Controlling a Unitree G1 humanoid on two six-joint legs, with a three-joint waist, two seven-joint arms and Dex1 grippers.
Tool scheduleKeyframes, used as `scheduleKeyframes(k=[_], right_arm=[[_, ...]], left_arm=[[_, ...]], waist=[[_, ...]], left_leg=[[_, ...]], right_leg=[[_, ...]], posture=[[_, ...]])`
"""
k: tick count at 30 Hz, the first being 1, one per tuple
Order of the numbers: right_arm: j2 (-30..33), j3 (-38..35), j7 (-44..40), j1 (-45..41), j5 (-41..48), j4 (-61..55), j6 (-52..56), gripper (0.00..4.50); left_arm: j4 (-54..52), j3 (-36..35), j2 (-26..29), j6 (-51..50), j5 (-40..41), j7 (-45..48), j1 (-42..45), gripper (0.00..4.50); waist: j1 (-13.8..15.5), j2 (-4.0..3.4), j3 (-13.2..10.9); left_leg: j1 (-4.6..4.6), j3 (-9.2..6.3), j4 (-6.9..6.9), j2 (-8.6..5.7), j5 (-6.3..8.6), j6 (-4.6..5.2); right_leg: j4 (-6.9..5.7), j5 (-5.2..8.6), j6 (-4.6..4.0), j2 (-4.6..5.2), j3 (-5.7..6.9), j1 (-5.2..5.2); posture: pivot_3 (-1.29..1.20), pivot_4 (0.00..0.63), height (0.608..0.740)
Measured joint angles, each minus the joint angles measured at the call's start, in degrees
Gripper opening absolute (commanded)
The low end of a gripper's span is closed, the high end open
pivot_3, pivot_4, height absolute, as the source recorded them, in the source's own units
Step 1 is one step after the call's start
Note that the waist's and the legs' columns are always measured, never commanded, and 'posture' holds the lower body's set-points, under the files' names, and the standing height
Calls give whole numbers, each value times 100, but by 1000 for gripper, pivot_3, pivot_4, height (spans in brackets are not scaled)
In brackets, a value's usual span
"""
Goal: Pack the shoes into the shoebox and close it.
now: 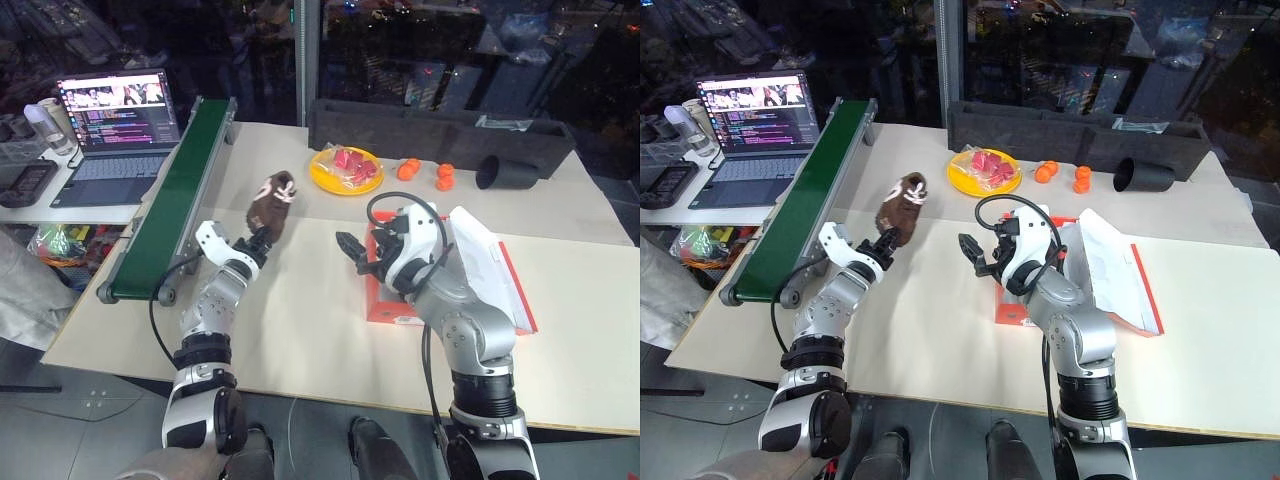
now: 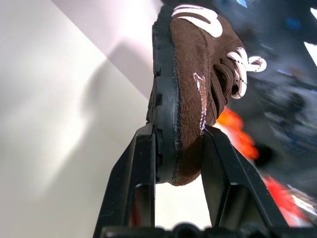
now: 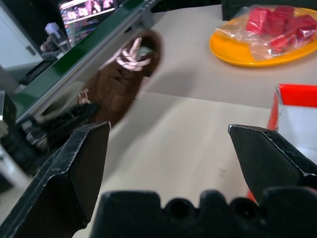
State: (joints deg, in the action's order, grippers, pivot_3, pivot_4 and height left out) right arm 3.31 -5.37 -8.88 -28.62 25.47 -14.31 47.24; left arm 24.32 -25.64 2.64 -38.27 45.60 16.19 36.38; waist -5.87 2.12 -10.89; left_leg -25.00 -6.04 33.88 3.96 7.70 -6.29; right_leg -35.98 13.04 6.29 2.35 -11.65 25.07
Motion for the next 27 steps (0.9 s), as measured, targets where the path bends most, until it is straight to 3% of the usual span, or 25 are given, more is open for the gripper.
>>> scheduleKeyframes(k=[6,14,27], right_arm=[[-473,-868,395,-324,852,14,382,4500],[-843,-2446,1716,-777,2979,486,1050,4500],[-750,-2398,2531,-1251,4766,723,1006,4500]], left_arm=[[-667,-180,-230,-1087,991,-52,-402,1270],[-1293,-655,-561,-1837,2815,-276,-577,1270],[-1362,-122,-521,-2624,3974,-656,-822,1270]], waist=[[10,0,0],[33,0,0],[-39,-1,0]], left_leg=[[1,-2,10,0,-2,3],[-9,-5,10,0,-2,4],[-9,-5,12,0,-2,5]], right_leg=[[-4,-6,-4,0,1,-2],[9,-5,-7,3,5,-4],[9,-6,-10,3,7,1]], posture=[[0,150,740],[0,150,740],[0,150,740]])
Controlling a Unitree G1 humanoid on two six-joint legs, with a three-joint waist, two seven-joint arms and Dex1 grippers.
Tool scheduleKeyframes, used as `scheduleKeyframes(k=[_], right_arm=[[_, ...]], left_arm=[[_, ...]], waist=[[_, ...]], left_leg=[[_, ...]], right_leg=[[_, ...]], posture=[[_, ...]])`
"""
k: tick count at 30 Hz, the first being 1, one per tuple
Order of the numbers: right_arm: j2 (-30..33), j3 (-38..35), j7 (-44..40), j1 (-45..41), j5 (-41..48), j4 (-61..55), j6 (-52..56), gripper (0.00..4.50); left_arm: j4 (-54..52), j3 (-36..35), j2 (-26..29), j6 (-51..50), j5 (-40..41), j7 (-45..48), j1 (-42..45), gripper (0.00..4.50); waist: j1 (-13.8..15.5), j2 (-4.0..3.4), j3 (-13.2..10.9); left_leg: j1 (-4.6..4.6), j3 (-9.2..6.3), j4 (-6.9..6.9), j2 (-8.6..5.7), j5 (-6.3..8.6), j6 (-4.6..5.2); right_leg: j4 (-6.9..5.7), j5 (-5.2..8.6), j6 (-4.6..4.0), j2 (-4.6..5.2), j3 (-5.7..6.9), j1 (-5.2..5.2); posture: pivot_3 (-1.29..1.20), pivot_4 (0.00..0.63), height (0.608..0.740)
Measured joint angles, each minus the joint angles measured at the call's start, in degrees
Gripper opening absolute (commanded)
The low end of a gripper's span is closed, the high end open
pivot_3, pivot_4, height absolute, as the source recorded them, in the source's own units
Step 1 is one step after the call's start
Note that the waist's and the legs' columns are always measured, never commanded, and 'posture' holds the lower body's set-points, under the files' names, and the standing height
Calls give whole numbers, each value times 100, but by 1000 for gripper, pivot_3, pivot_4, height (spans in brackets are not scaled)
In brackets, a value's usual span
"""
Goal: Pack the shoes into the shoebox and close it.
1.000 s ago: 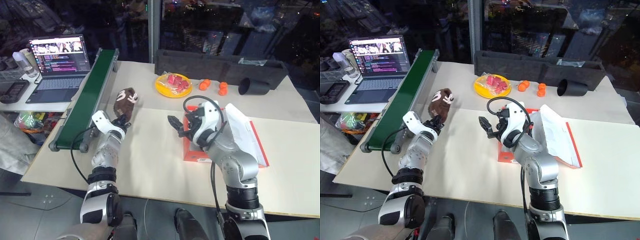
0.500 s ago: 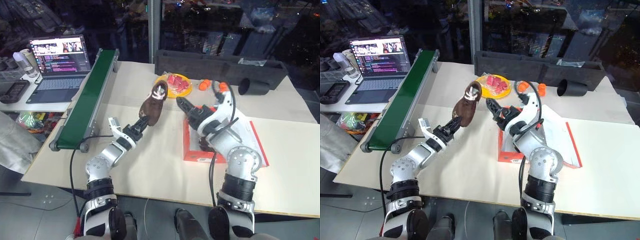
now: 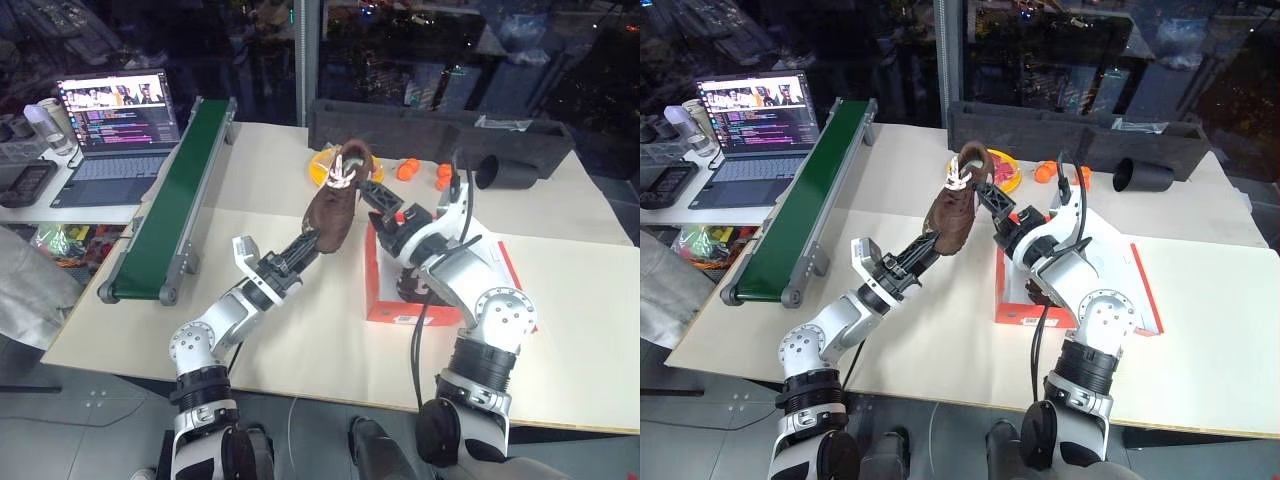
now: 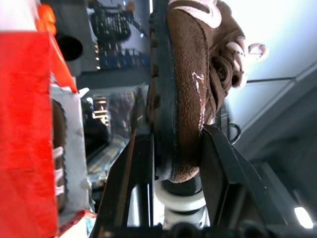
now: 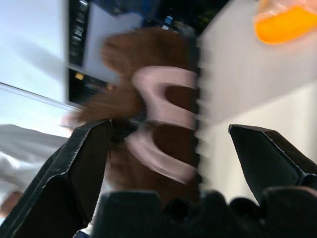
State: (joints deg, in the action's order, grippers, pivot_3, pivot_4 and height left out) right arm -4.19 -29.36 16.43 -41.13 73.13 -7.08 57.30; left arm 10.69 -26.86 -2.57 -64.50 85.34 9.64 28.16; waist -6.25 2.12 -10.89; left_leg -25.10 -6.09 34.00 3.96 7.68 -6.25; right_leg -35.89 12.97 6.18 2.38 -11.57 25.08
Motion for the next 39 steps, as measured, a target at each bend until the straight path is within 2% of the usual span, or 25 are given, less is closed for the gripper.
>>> scheduleKeyframes(k=[7,11,20,33,36,39], right_arm=[[51,224,63,-50,199,127,-199,4500],[95,325,98,-7,257,126,-315,3495],[217,515,142,117,468,125,-463,397],[546,852,160,184,257,99,-606,397],[633,879,163,220,196,83,-643,1117],[811,868,211,339,249,78,-641,2087]], left_arm=[[0,177,34,18,201,-1,-81,1270],[-1,232,72,57,267,3,-81,1240],[-1,336,124,93,279,5,-85,1240],[-1,450,164,179,277,-3,-113,1240],[0,479,188,186,278,-17,-121,1240],[0,529,237,184,278,-16,-142,1240]], waist=[[-65,0,0],[-71,0,0],[-78,0,0],[-74,0,0],[-72,0,0],[-68,0,0]], left_leg=[[0,0,-1,0,0,0],[0,0,-1,0,0,0],[-1,0,-1,0,0,0],[-2,0,-1,0,0,0],[-3,0,-1,0,0,0],[-5,0,-1,0,0,0]], right_leg=[[1,1,-2,0,1,0],[2,2,-4,0,0,0],[3,12,-21,0,0,1],[6,16,-28,0,0,2],[6,16,-29,0,0,2],[8,17,-30,0,-1,2]], posture=[[0,150,740],[0,150,740],[0,150,740],[0,150,740],[0,150,740],[0,150,740]])
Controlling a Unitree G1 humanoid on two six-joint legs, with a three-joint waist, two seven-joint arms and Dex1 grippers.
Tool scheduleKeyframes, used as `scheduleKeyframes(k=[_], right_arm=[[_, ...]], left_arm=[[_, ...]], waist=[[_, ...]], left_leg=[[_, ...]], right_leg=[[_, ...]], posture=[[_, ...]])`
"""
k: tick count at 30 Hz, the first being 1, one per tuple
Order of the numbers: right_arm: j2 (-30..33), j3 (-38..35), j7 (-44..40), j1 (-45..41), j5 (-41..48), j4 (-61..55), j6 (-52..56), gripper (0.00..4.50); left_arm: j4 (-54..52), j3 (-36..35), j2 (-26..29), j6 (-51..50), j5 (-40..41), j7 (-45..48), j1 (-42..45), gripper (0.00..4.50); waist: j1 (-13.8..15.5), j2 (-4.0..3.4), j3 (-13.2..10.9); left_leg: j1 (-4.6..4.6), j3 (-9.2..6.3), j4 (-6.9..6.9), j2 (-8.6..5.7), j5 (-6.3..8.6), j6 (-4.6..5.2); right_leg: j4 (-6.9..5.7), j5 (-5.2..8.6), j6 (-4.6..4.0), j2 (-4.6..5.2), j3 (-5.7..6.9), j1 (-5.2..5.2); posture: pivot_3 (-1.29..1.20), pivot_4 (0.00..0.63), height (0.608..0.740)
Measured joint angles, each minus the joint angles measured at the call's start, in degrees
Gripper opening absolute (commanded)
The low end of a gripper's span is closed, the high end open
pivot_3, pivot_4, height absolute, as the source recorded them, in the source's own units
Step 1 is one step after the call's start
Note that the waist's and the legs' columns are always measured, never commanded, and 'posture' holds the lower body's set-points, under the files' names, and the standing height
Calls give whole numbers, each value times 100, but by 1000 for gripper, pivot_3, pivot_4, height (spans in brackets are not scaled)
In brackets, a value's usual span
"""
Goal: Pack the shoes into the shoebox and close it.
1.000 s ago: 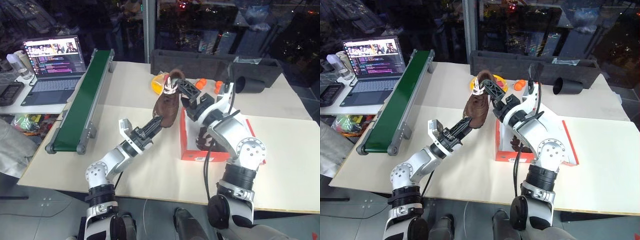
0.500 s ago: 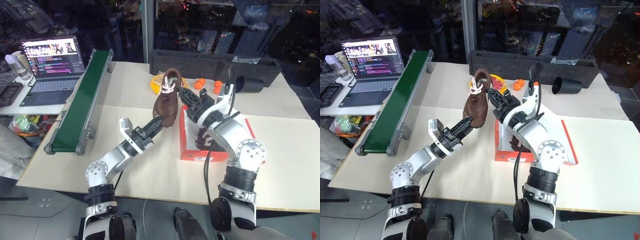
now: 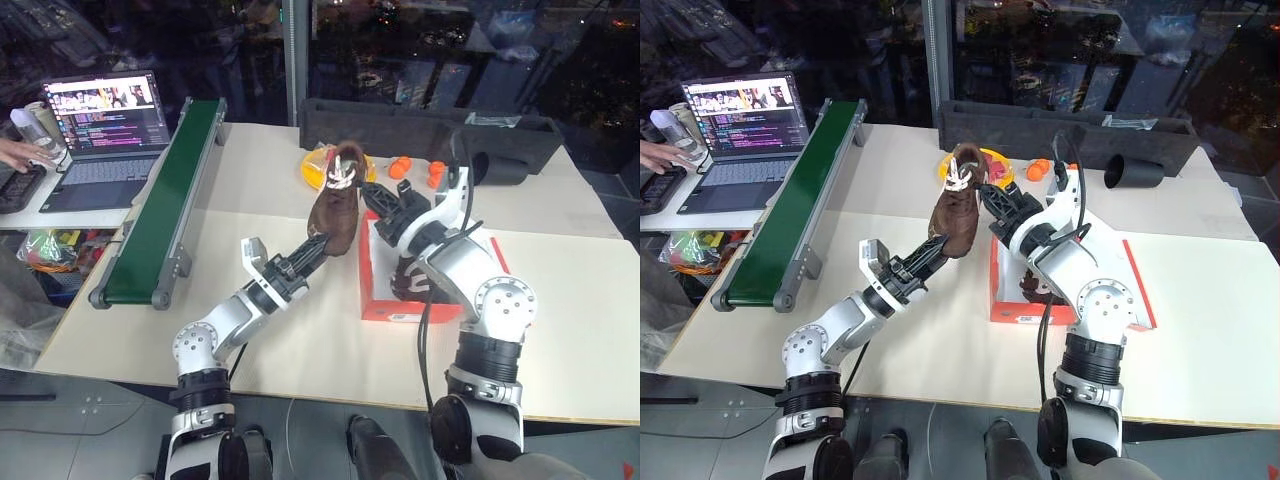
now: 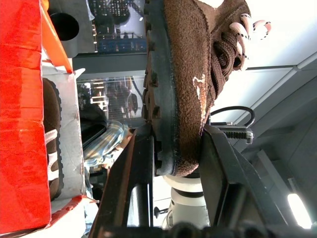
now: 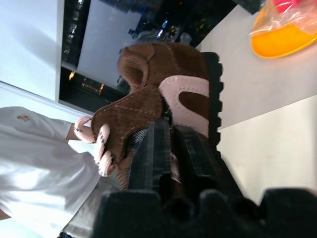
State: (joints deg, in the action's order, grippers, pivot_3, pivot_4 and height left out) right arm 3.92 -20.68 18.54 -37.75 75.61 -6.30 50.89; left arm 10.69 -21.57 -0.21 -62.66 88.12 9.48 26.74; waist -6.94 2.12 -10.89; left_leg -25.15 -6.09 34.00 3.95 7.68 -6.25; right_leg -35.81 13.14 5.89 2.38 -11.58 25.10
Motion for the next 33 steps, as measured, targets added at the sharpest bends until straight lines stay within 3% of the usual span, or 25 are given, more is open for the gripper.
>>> scheduleKeyframes(k=[7,12,19,33], right_arm=[[770,-371,82,46,495,334,80,4462],[905,-677,168,50,1130,909,83,4462],[876,-493,117,28,1669,1061,160,4462],[885,56,68,58,2687,410,168,4462]], left_arm=[[44,39,267,-88,8,79,-13,1240],[274,61,468,-396,224,248,9,1240],[493,280,606,-897,662,266,108,1240],[680,400,647,-905,777,364,268,1240]], waist=[[5,0,0],[-22,0,0],[-6,-1,0],[6,-1,0]], left_leg=[[-1,0,1,0,0,0],[-1,0,0,0,0,1],[-2,0,0,0,0,1],[-3,0,-1,0,-1,1]], right_leg=[[1,2,-4,0,-1,1],[-1,3,-6,0,-1,3],[0,2,-4,0,0,3],[2,2,-5,0,0,4]], posture=[[0,150,740],[0,150,740],[0,150,740],[0,150,740]])
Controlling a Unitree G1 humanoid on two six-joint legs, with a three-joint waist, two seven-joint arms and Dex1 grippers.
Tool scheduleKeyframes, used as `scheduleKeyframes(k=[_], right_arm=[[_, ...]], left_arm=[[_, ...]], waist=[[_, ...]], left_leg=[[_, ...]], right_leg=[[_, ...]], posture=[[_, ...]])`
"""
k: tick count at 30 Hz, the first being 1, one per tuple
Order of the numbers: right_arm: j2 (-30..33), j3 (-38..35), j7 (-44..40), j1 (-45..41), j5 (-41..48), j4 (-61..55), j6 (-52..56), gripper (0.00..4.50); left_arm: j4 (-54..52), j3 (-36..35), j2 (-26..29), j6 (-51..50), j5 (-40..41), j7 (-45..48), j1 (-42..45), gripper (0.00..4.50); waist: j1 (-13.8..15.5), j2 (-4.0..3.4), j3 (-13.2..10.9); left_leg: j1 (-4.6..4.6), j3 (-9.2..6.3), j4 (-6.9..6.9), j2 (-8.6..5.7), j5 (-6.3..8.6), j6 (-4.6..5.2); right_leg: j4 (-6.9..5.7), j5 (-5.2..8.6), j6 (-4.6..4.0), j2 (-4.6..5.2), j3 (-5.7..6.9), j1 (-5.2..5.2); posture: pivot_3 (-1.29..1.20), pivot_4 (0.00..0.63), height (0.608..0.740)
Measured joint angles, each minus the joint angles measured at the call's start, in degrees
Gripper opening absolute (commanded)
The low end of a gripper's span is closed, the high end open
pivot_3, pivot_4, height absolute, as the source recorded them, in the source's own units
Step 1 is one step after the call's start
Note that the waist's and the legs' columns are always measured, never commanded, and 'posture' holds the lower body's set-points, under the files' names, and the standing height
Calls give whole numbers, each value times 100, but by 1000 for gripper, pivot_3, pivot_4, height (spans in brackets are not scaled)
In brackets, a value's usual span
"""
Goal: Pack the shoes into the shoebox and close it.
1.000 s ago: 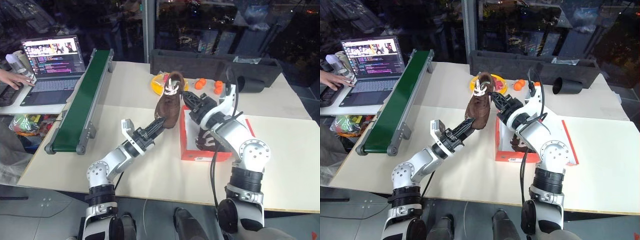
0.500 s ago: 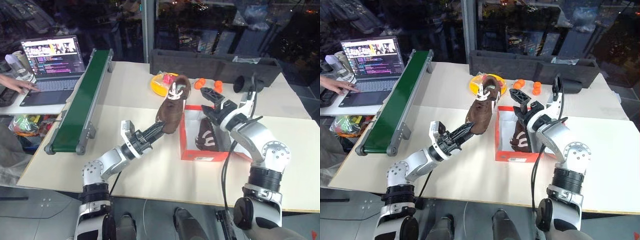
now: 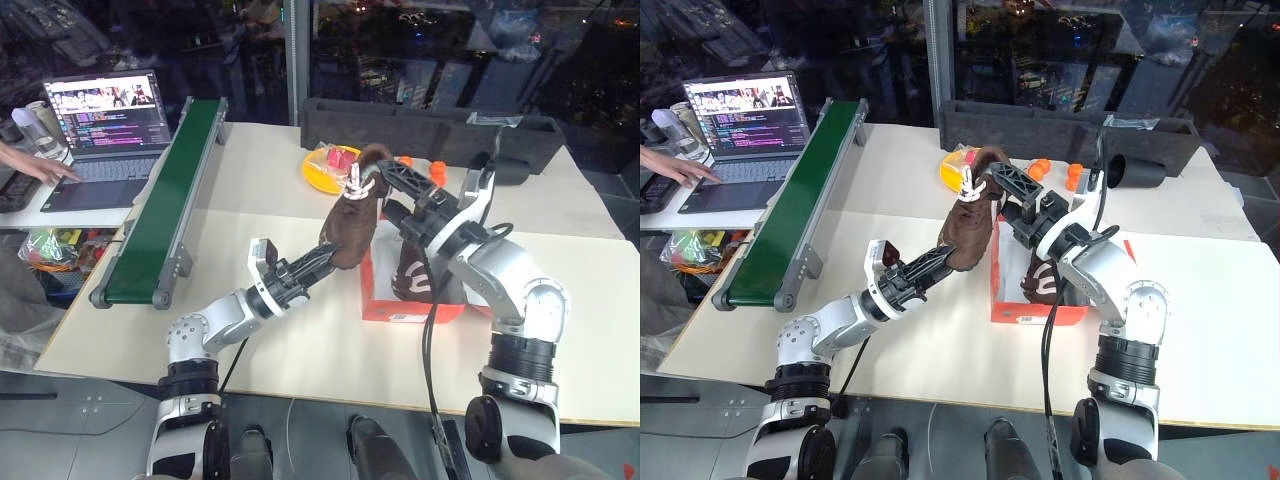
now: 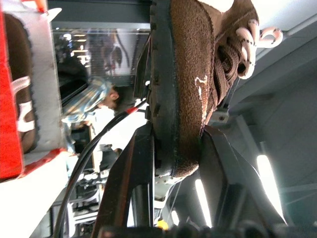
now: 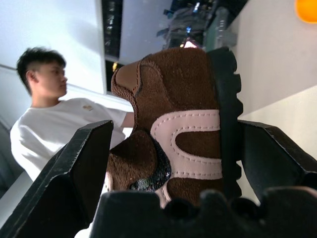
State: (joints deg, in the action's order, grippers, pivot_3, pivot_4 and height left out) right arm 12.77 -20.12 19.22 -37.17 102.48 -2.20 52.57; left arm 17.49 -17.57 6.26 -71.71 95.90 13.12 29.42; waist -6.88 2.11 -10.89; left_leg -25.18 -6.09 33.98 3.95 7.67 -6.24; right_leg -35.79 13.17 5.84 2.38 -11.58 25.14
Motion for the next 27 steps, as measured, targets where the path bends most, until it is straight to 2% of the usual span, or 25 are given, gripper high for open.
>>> scheduleKeyframes(k=[2,5,12,15,19,22,26,27], right_arm=[[33,84,0,16,-1,-7,-21,4462],[70,178,-4,63,-1,-7,-40,3766],[159,281,-21,149,-39,-7,-140,1501],[171,325,-23,151,-57,-7,-195,1501],[168,351,-26,199,-124,-7,-292,1501],[142,368,-25,229,-240,-5,-388,1471],[113,378,-11,286,-357,-4,-508,1471],[85,380,-6,288,-461,0,-552,1471]], left_arm=[[-6,7,8,4,6,-2,0,1240],[-8,29,11,12,5,-8,-1,1240],[-113,35,39,29,-8,2,-7,1240],[-180,35,42,61,-68,11,-15,1240],[-480,165,82,326,-642,207,-45,1240],[-567,258,96,614,-1112,392,-45,2036],[-681,530,326,959,-1908,736,3,3516],[-765,639,430,1067,-2176,858,21,3516]], waist=[[-4,0,0],[-3,0,0],[2,0,0],[2,0,0],[10,0,0],[9,0,0],[5,0,0],[3,0,0]], left_leg=[[0,0,0,0,0,0],[0,0,0,0,0,0],[0,0,0,0,0,0],[0,0,0,0,0,0],[0,0,0,0,0,0],[0,0,0,0,0,0],[0,0,0,0,0,0],[0,0,0,0,0,0]], right_leg=[[0,0,0,0,0,0],[0,0,-1,0,0,1],[0,0,-1,0,0,1],[0,0,-1,0,0,1],[0,0,-1,0,0,0],[0,0,-1,0,-1,1],[-1,-1,-2,0,0,1],[0,-1,-1,0,-1,0]], posture=[[0,150,740],[0,150,740],[0,150,740],[0,150,740],[0,150,740],[0,150,740],[0,150,740],[0,150,740]])
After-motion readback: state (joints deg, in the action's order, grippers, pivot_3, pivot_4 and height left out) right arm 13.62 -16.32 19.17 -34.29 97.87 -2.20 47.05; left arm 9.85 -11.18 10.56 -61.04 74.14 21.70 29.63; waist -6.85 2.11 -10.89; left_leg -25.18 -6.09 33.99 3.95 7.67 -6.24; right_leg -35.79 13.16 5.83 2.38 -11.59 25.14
